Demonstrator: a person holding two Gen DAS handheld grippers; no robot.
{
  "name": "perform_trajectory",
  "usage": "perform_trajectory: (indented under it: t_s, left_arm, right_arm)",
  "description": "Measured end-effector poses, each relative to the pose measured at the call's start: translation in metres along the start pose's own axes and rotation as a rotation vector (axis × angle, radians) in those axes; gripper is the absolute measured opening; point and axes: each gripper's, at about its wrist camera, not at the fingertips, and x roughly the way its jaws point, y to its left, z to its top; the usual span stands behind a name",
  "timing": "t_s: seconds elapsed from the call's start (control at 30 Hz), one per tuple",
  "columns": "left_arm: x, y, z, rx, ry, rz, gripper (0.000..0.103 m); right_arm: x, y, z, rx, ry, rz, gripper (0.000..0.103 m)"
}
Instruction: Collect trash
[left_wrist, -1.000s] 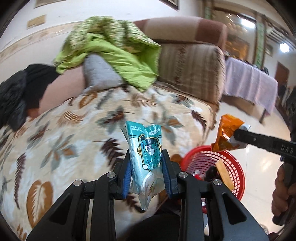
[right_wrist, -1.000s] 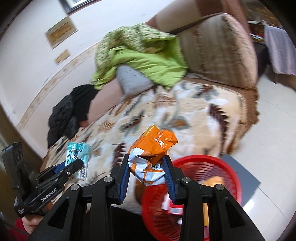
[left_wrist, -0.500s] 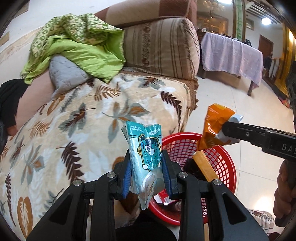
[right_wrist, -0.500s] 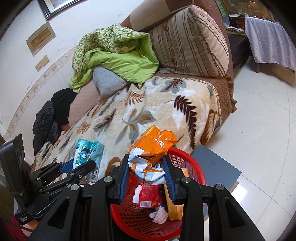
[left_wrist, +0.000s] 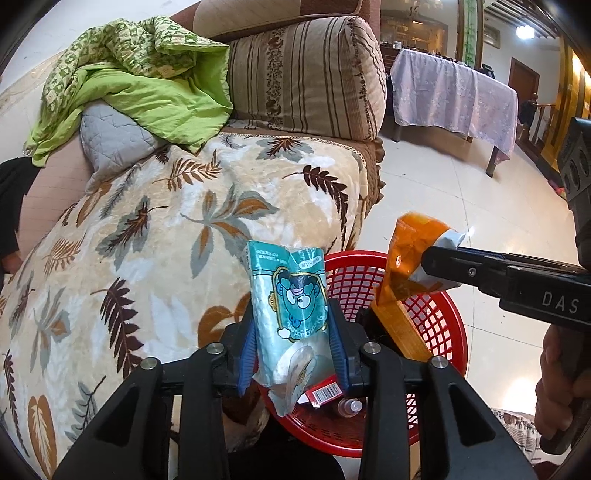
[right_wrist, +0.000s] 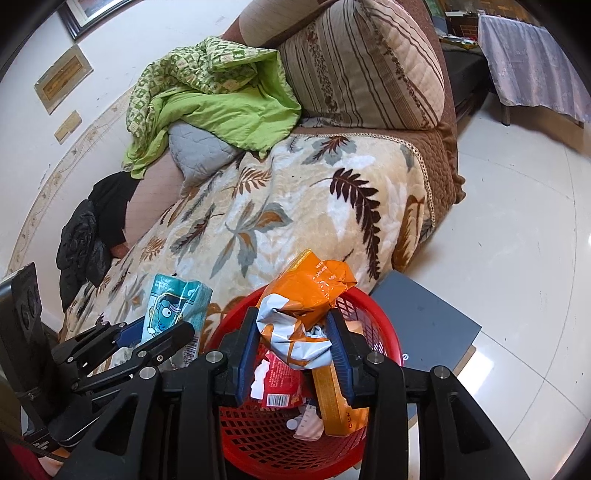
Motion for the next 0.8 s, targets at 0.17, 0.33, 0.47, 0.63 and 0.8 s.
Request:
perform_trajectory:
  t_s: [0.17, 0.33, 0.47, 0.63, 0.8]
  left_arm:
    - [-0.001, -0.002, 0.001, -0.008, -0.003, -0.011, 0.039]
    - [-0.006, -0.004, 0.001, -0.005, -0.014, -0.031, 0.058]
    - [-0.006, -0.005, 0.0, -0.006, -0.008, -0.048, 0.066]
    - [-0.01, -0.001, -0.002, -0.018, -0.016, -0.029, 0.079]
    - [-0.024, 0.012, -0.006, -0.049, -0.072, 0.065, 0.09]
  right_arm:
    - [-0.006, 0.0, 0.002, -0.004, -0.014, -0.017, 0.049]
    - [-0.015, 0.001, 0.003, -0.005, -0.03, -0.04, 0.052]
    - [-0.02, 0.003, 0.003, -0.01, -0.044, -0.059, 0.056]
    - [-0.024, 0.004, 0.003, -0.002, -0.064, -0.118, 0.069]
    - [-0.031, 0.013, 0.005, -0.022, -0.132, -0.318, 0.088]
